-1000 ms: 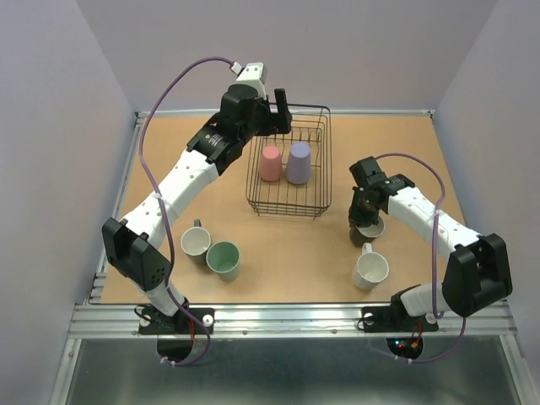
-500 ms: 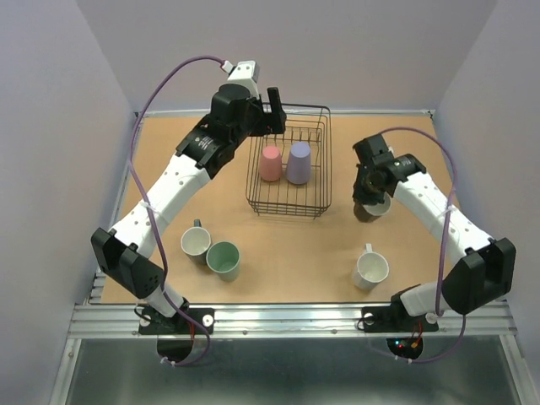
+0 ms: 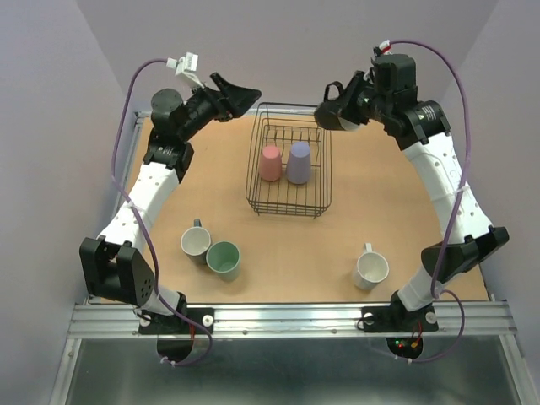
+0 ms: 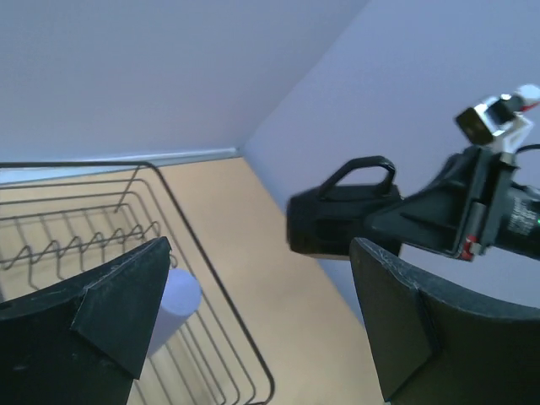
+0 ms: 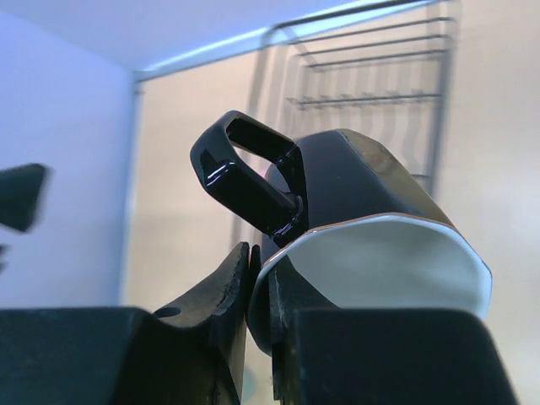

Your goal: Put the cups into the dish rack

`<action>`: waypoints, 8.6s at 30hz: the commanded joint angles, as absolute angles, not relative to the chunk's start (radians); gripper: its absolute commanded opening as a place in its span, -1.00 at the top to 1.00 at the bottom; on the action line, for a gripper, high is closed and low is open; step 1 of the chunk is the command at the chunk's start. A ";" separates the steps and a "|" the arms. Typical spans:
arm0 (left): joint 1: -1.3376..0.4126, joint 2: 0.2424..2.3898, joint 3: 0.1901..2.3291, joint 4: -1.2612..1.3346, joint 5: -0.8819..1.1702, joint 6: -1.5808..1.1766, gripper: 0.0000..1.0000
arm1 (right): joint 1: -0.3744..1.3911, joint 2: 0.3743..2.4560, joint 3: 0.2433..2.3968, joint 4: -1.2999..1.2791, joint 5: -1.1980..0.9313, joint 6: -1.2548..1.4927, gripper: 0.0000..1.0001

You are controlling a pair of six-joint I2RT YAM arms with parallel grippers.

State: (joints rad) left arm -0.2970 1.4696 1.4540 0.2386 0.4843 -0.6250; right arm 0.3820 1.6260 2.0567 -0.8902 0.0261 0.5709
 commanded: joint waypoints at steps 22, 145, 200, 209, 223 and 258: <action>-0.204 1.467 1.141 1.316 0.789 -1.174 -0.91 | 0.360 1.631 1.614 0.749 -0.673 1.663 0.99; -0.572 1.437 1.068 0.394 0.172 -0.023 1.00 | 0.104 1.078 0.899 -0.037 -0.804 1.097 -0.70; -0.617 1.629 0.940 0.422 0.086 0.022 -0.18 | 0.104 1.072 0.871 -0.137 -0.756 1.020 -0.74; -0.615 1.621 0.977 0.353 0.075 0.021 -0.97 | 0.106 1.089 0.890 -0.175 -0.738 0.959 -0.80; -0.620 1.557 1.060 0.279 0.058 0.006 -0.97 | 0.104 1.098 0.963 -0.322 -0.655 0.810 -0.89; -0.624 1.531 1.387 0.161 -0.064 -0.110 -0.97 | 0.448 1.062 1.071 -1.367 -0.190 0.756 -0.67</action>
State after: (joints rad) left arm -0.6209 1.5333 1.3567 0.1471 -0.0677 -0.0925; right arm 0.4305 1.0885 1.1187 -1.3342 -0.2024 0.7132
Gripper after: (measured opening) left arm 0.986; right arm 0.840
